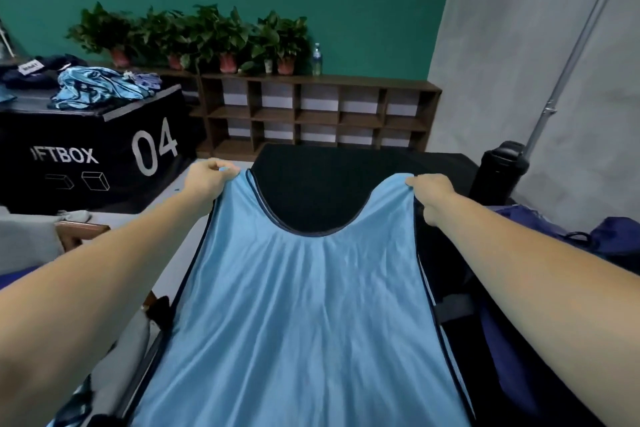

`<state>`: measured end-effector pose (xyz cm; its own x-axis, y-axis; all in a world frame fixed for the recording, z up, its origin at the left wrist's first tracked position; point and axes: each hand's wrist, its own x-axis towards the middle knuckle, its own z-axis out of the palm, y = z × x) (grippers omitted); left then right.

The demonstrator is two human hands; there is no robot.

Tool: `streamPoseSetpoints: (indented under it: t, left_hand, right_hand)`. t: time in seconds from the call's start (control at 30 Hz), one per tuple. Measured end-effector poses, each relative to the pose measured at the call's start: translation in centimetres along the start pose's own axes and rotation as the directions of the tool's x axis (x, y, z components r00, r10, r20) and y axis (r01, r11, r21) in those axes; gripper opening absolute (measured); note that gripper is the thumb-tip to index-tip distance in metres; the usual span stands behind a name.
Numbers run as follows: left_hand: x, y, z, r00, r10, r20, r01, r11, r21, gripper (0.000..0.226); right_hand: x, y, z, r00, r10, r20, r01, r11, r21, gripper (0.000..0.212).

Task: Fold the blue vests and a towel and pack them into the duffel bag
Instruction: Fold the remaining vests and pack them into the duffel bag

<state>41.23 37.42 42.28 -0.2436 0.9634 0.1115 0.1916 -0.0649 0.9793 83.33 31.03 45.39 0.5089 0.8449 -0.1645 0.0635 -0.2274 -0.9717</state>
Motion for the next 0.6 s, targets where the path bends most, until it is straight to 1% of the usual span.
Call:
streamPoseSetpoints:
  t: [0.07,0.13,0.2,0.3,0.37,0.43,0.5,0.6]
  left_hand:
    - [1.0,1.0,0.2,0.997,0.068,-0.033,-0.068,0.998,-0.017,0.011]
    - [1.7,2.0,0.2,0.993,0.101,-0.068,-0.103,0.994,-0.022,0.003]
    - [2.1,2.7,0.2,0.987,0.128,-0.096,-0.13,0.991,-0.016,0.006]
    - [2.1,3.3,-0.1,0.982,0.151,-0.11,-0.151,0.988,0.005,0.005]
    - [1.9,3.9,-0.4,0.979,0.161,-0.128,-0.161,0.987,0.008,0.007]
    - [1.5,5.0,-0.7,0.973,0.18,-0.145,-0.183,0.983,-0.006,0.003]
    - [1.0,5.8,-1.0,0.973,0.191,-0.131,-0.193,0.981,-0.004,0.001]
    - [-0.2,6.7,-1.6,0.979,0.189,-0.077,-0.189,0.982,0.013,0.008]
  right_hand:
    - [0.5,-0.9,0.2,1.0,-0.02,-0.006,0.021,0.995,0.097,0.029]
    - [1.0,-1.6,0.2,1.0,-0.025,-0.004,0.025,0.987,0.159,0.024]
    - [1.3,-2.3,0.2,1.0,-0.025,-0.002,0.025,0.983,0.181,0.025]
    - [0.9,-3.1,0.0,0.999,-0.043,0.01,0.04,0.98,0.195,0.027]
    - [1.0,-3.6,-0.3,0.998,-0.059,-0.007,0.059,0.98,0.188,0.028]
    - [1.1,-4.4,-0.6,0.997,-0.076,-0.023,0.079,0.977,0.198,0.024]
    - [0.2,-5.1,-0.9,0.996,-0.088,-0.035,0.093,0.974,0.207,0.02]
    - [-1.1,-5.4,-1.4,0.996,-0.083,-0.03,0.088,0.971,0.224,0.02]
